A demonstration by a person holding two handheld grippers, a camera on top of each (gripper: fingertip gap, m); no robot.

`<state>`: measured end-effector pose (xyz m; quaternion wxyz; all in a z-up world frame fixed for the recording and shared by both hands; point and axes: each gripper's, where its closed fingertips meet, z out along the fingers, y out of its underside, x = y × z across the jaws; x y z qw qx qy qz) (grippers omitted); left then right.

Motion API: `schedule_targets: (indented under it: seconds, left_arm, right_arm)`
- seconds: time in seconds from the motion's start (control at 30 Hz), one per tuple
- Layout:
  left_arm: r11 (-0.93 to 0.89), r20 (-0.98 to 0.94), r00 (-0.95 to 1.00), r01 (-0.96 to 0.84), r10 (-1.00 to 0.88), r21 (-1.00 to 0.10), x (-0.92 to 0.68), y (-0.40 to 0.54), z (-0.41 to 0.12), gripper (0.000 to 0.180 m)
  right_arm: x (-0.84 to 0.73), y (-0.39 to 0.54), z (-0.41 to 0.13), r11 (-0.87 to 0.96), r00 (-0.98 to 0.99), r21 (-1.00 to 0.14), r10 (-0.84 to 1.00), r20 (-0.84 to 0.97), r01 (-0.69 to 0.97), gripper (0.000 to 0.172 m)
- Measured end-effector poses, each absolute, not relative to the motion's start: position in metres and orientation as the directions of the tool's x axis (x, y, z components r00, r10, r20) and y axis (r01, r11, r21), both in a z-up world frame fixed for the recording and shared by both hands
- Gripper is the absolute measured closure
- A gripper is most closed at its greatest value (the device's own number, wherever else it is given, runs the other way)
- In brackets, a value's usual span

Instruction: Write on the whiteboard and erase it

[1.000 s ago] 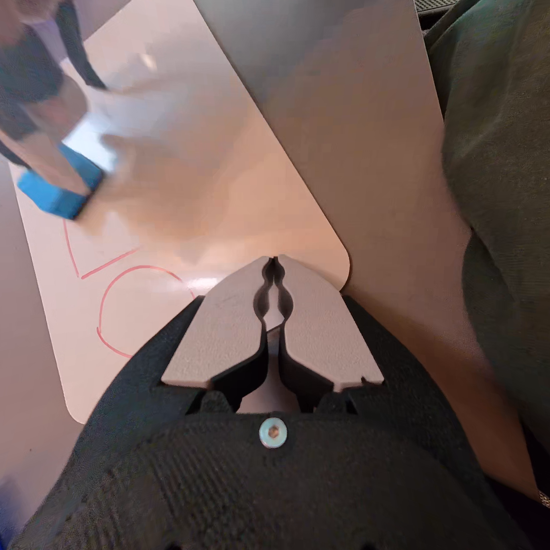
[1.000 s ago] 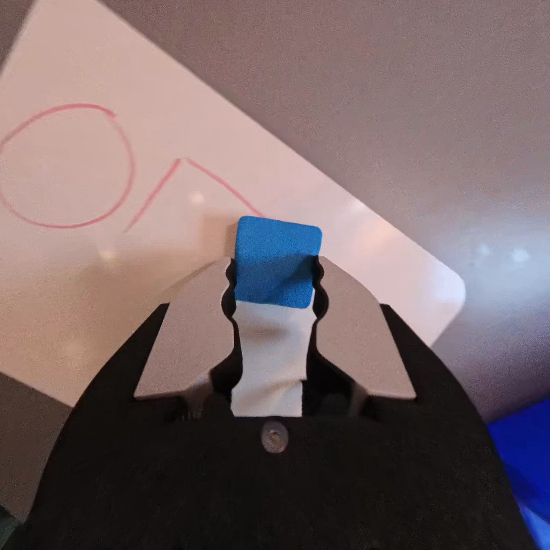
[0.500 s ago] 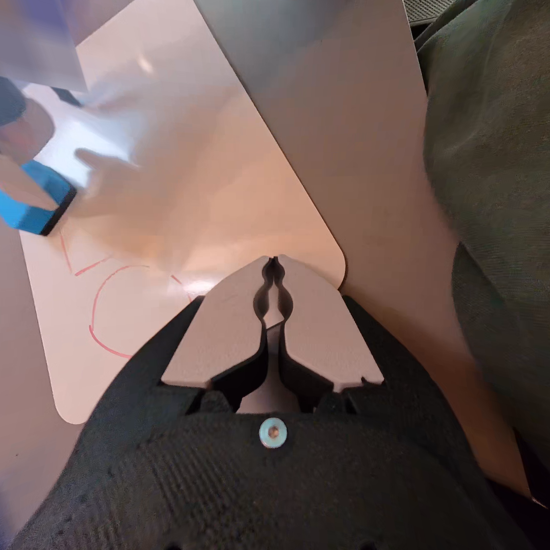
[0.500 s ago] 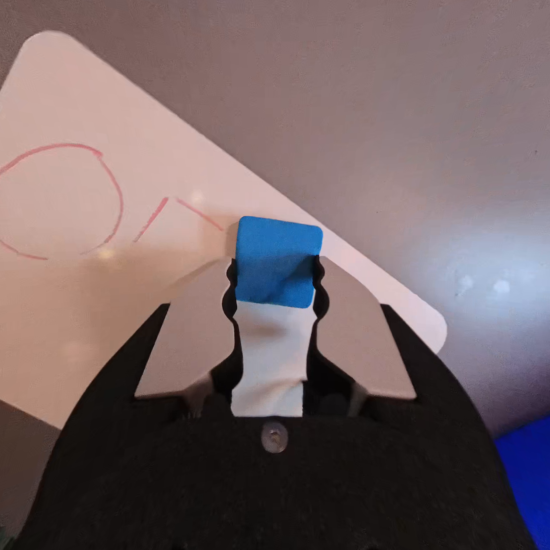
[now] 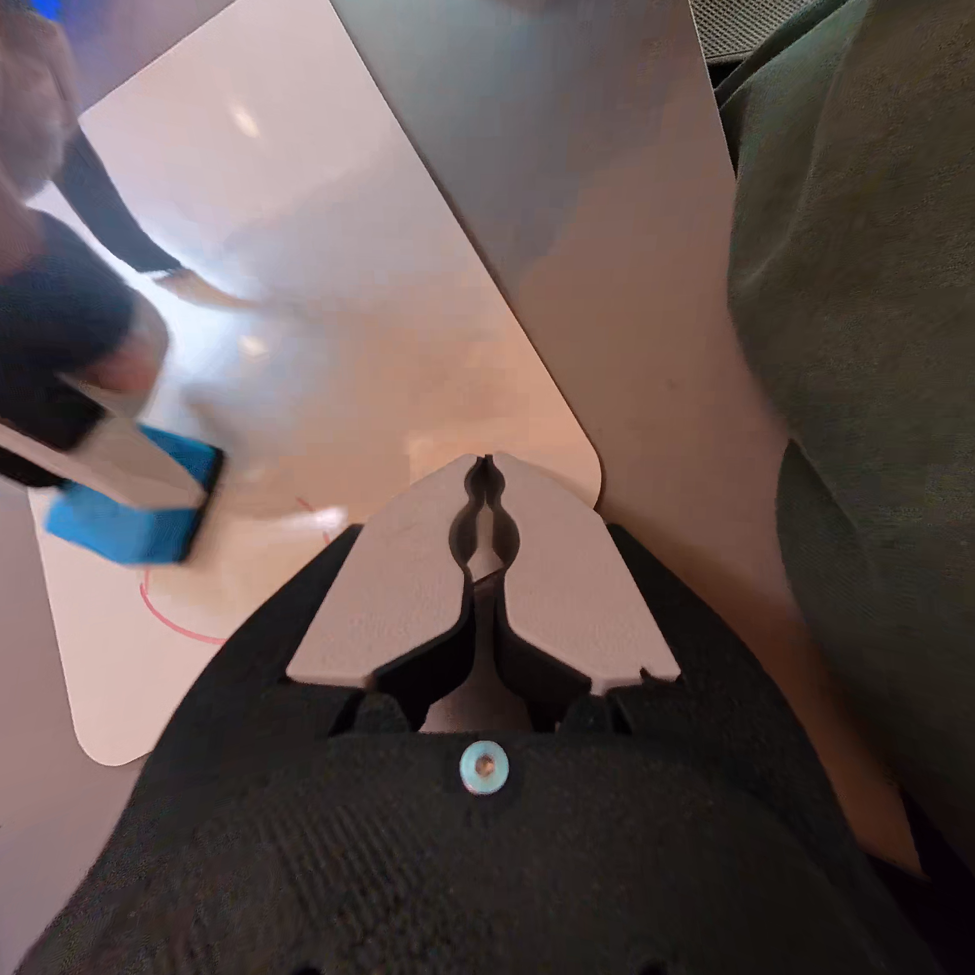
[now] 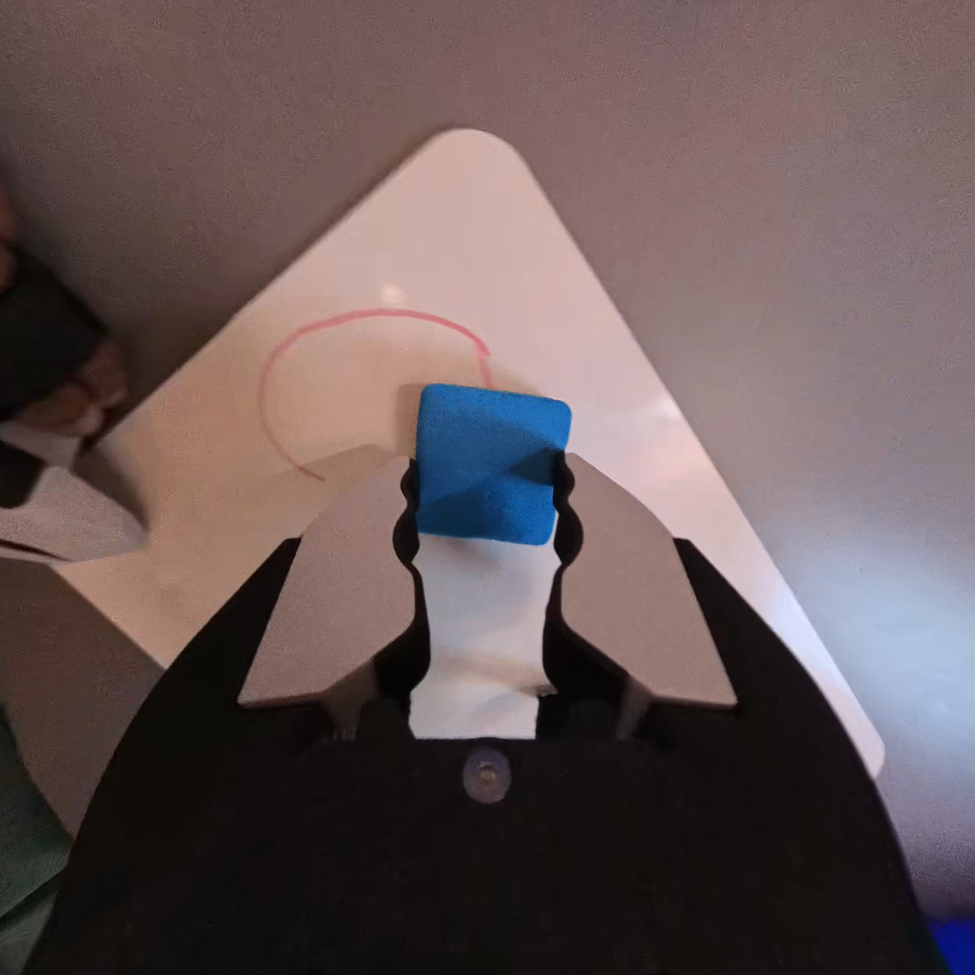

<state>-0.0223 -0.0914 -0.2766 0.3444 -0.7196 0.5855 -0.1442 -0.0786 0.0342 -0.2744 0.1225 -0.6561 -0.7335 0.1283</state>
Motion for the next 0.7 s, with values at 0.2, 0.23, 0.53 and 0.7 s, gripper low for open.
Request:
schedule_targets:
  seconds: [0.2,0.23,0.53,0.7]
  left_arm:
    - [-0.076,-0.209,0.281,-0.746,-0.936,-0.662,-0.023,-0.094,-0.277,0.180]
    - [-0.081,-0.202,0.285,-0.740,-0.937,-0.667,-0.024,-0.094,-0.277,0.180]
    - [-0.095,-0.178,0.286,-0.733,-0.942,-0.674,-0.024,-0.098,-0.277,0.180]
    - [-0.107,-0.170,0.298,-0.723,-0.939,-0.682,-0.028,-0.097,-0.277,0.180]
  right_arm:
    - [-0.075,0.098,-0.275,-0.055,0.068,-0.356,0.997,0.023,0.933,0.122]
    - [-0.072,0.097,-0.274,-0.046,0.063,-0.361,0.997,0.034,0.931,0.122]
    - [-0.095,0.007,-0.272,0.226,-0.227,-0.359,0.973,0.040,0.905,0.122]
    - [-0.083,0.040,-0.272,0.185,-0.187,-0.293,0.982,0.020,0.938,0.122]
